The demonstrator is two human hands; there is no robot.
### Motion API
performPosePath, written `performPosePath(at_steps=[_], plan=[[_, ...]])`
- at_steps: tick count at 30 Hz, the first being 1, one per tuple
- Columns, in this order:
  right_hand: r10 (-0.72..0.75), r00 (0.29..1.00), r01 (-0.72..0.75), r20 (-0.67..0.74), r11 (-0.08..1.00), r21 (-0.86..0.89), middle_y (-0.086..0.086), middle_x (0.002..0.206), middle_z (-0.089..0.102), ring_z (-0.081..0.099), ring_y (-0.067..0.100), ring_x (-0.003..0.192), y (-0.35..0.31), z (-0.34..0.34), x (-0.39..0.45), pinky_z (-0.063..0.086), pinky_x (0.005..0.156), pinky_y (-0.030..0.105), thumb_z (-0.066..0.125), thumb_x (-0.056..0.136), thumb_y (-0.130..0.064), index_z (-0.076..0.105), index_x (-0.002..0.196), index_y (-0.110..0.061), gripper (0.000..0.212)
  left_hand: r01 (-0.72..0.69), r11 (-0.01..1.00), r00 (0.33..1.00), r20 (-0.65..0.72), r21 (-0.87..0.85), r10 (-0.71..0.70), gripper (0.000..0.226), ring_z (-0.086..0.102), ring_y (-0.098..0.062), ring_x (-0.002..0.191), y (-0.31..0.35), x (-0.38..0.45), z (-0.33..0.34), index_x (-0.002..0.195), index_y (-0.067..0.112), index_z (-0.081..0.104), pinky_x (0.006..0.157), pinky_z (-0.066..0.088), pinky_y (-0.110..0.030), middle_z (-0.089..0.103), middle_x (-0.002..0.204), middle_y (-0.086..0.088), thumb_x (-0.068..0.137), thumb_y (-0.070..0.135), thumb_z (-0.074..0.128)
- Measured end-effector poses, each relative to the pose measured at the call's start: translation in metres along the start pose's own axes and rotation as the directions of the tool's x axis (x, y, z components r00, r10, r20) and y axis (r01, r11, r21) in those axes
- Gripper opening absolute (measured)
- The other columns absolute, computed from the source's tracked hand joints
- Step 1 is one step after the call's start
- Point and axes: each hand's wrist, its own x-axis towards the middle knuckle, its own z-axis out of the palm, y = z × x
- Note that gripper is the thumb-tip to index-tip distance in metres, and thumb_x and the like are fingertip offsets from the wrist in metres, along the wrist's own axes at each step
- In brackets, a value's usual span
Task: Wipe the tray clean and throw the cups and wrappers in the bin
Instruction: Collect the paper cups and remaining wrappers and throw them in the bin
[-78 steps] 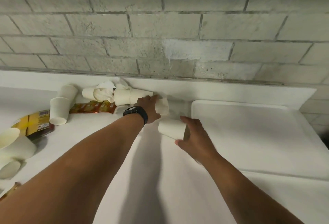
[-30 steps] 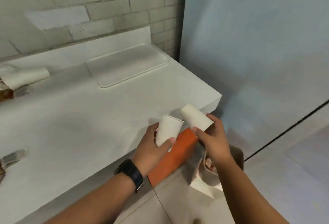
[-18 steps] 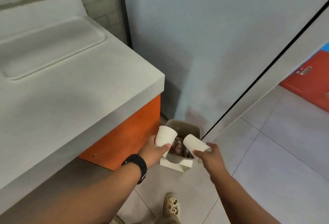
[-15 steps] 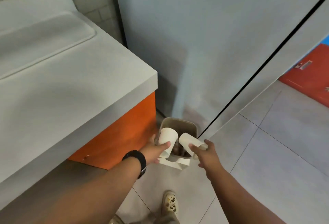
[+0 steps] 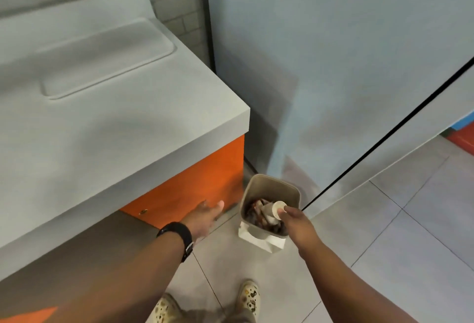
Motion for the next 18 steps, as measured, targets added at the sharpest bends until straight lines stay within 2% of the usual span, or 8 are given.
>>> performPosePath(at_steps=[2,4,6,10,11,15,18], plan=[[-0.010,0.998,0.012,0.064,0.999,-0.036,0.001,0.100,0.064,0.058,0.017,0.093,-0.016,0.010,0.001,0.043,0.089,0.031,0.057,0.094,-0.031,0.063,0.106,-0.021,0.017,-0.037,0.987,0.998,-0.037,0.159,0.043,0.055,0.049,-0.026,0.123,-0.001,-0.011,-0.013,0.140,0.019,0.038,0.105,0.038,-0.043,0.052,0.128,-0.005,0.095,0.051,0.043],[-0.062,0.990,0.072,0.126,0.995,-0.070,-0.002,0.088,0.066,0.060,0.015,0.085,-0.033,0.025,-0.001,0.044,0.078,0.028,0.056,0.095,-0.030,0.065,0.102,-0.019,0.016,-0.069,0.980,0.993,-0.083,0.187,0.085,0.049,0.050,-0.023,0.122,-0.002,-0.021,-0.027,0.136,0.019,0.043,0.107,0.038,-0.045,0.053,0.129,-0.003,0.097,0.048,0.041],[-0.115,0.976,0.134,0.186,0.987,-0.089,0.001,0.089,0.069,0.063,0.020,0.086,-0.050,0.043,-0.008,0.045,0.073,0.027,0.056,0.094,-0.031,0.067,0.099,-0.022,0.015,-0.089,0.984,0.982,-0.151,0.152,0.112,0.046,0.052,-0.021,0.119,-0.005,-0.032,-0.041,0.133,0.024,0.046,0.105,0.040,-0.045,0.054,0.130,-0.002,0.095,0.049,0.045],[-0.217,0.927,0.252,0.306,0.964,-0.080,-0.003,0.099,0.071,0.066,0.018,0.095,-0.081,0.083,-0.026,0.050,0.090,0.037,0.059,0.092,-0.038,0.067,0.100,-0.027,0.016,-0.199,0.971,0.932,-0.281,0.129,0.229,0.031,0.057,-0.018,0.109,-0.010,-0.056,-0.069,0.121,0.032,0.054,0.101,0.045,-0.041,0.061,0.118,0.002,0.094,0.046,0.049],[-0.246,0.908,0.286,0.339,0.955,-0.074,-0.004,0.097,0.071,0.067,0.018,0.096,-0.089,0.095,-0.032,0.050,0.091,0.038,0.059,0.092,-0.037,0.067,0.097,-0.028,0.013,-0.228,0.965,0.919,-0.298,0.132,0.258,0.025,0.059,-0.018,0.106,-0.011,-0.064,-0.077,0.115,0.034,0.056,0.099,0.046,-0.039,0.063,0.115,0.002,0.093,0.045,0.050],[-0.352,0.830,0.415,0.432,0.908,-0.057,-0.001,0.091,0.069,0.065,0.017,0.086,-0.122,0.145,-0.069,0.048,0.081,0.033,0.057,0.094,-0.031,0.065,0.090,-0.029,0.009,-0.324,0.934,0.864,-0.353,0.153,0.358,0.023,0.060,-0.011,0.095,-0.022,-0.091,-0.118,0.112,0.030,0.059,0.081,0.046,-0.026,0.064,0.105,0.007,0.094,0.042,0.051],[-0.402,0.773,0.466,0.491,0.885,-0.009,0.002,0.094,0.070,0.065,0.013,0.080,-0.137,0.178,-0.097,0.046,0.068,0.022,0.056,0.095,-0.028,0.064,0.092,-0.027,0.009,-0.383,0.918,0.835,-0.386,0.105,0.392,0.023,0.060,-0.009,0.088,-0.031,-0.111,-0.146,0.112,0.021,0.060,0.076,0.049,-0.021,0.064,0.099,0.005,0.096,0.035,0.052]])
